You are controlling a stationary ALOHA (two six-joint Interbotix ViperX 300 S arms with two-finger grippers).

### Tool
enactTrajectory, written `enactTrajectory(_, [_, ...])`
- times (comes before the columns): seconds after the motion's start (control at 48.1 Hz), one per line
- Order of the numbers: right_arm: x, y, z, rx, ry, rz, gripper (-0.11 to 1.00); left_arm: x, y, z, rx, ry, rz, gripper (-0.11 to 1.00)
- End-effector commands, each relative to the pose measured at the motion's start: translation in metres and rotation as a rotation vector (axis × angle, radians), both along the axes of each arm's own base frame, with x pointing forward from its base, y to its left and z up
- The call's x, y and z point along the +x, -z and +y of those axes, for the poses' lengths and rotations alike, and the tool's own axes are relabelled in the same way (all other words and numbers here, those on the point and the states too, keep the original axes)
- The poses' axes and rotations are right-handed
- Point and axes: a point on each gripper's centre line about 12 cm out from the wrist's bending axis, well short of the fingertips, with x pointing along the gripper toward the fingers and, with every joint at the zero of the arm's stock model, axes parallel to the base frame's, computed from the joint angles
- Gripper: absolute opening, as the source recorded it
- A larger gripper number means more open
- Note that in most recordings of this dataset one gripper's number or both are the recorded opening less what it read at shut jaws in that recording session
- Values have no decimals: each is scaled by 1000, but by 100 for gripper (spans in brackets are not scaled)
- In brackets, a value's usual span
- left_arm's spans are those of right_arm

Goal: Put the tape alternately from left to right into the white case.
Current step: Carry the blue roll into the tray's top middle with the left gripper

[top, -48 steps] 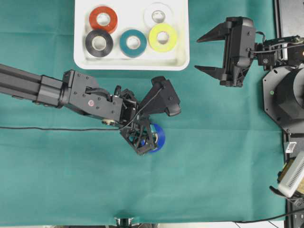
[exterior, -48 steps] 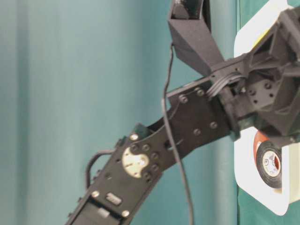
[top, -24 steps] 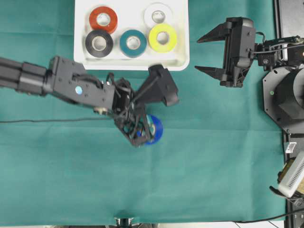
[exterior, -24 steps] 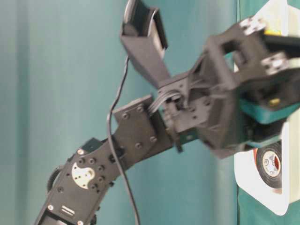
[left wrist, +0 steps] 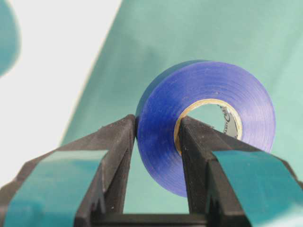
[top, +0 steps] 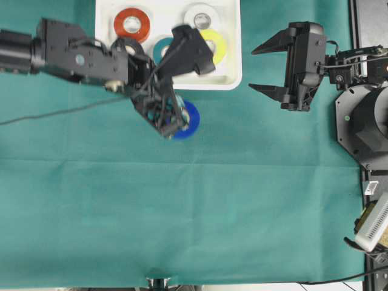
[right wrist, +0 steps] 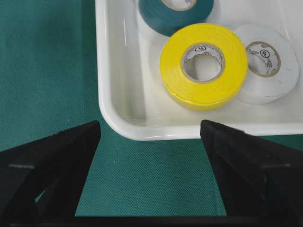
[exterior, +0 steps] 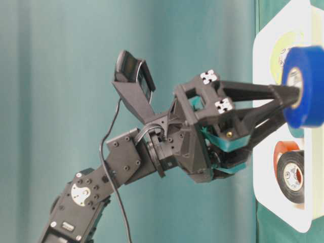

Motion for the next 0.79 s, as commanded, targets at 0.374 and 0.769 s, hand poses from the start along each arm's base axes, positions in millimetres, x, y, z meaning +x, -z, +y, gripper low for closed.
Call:
enactTrajectory(0.374, [1,-3,0,-3,-2,-13,79,-12,-23,91,48,-137,-60,27])
enactTrajectory(0.769, [1,-3,0,-3,-2,-13,79,-23,-17,145,92,-196,-72,27])
